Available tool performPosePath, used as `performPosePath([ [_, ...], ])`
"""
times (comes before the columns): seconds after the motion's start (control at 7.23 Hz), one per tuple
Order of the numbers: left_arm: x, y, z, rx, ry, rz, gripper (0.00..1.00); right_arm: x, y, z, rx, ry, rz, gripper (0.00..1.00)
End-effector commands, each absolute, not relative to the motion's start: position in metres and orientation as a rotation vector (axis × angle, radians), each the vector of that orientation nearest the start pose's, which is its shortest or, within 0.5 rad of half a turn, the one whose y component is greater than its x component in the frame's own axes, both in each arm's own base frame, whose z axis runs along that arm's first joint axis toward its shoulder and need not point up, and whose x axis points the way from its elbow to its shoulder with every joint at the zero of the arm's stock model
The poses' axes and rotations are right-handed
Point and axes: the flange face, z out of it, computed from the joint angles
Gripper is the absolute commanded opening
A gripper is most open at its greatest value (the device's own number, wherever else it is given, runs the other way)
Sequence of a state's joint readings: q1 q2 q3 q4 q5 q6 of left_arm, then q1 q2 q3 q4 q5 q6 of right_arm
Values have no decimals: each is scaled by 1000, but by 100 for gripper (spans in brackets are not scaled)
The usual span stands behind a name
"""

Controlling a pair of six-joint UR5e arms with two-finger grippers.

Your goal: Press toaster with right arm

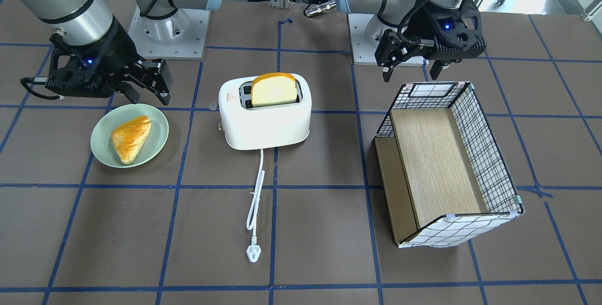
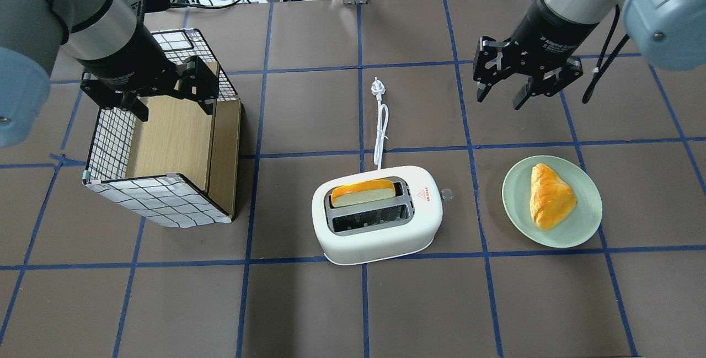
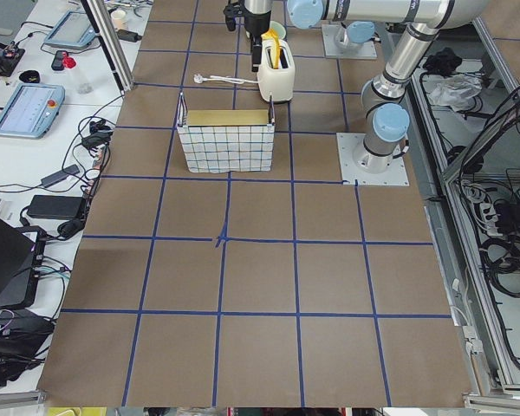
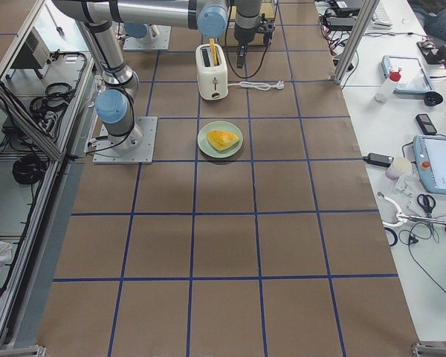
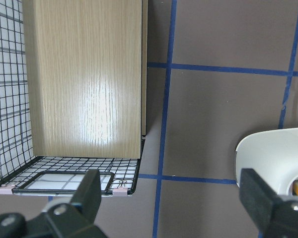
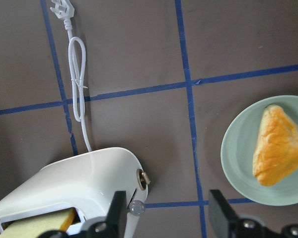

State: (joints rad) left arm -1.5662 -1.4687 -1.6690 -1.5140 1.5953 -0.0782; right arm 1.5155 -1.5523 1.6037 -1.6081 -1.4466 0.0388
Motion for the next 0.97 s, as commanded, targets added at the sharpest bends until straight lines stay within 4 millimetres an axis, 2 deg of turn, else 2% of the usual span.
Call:
performPosePath([
  [0.0,-129,-455,494,-130,3115,-97,100,109,-518,484,11,3105,-202,74],
  [0.14,-129,-455,494,-130,3115,-97,100,107,-522,489,-8,3115,-269,75],
  [0.28,-129,-455,494,-130,3115,-97,100,104,-521,490,-139,3163,-271,76],
  [0.41,-129,-455,494,-130,3115,-97,100,102,-521,495,-184,3198,-265,78],
  [0.69,-129,-455,494,-130,3115,-97,100,122,-517,493,-219,3195,-221,80],
  [0.83,-129,-455,494,-130,3115,-97,100,132,-513,495,-226,3190,-227,84],
])
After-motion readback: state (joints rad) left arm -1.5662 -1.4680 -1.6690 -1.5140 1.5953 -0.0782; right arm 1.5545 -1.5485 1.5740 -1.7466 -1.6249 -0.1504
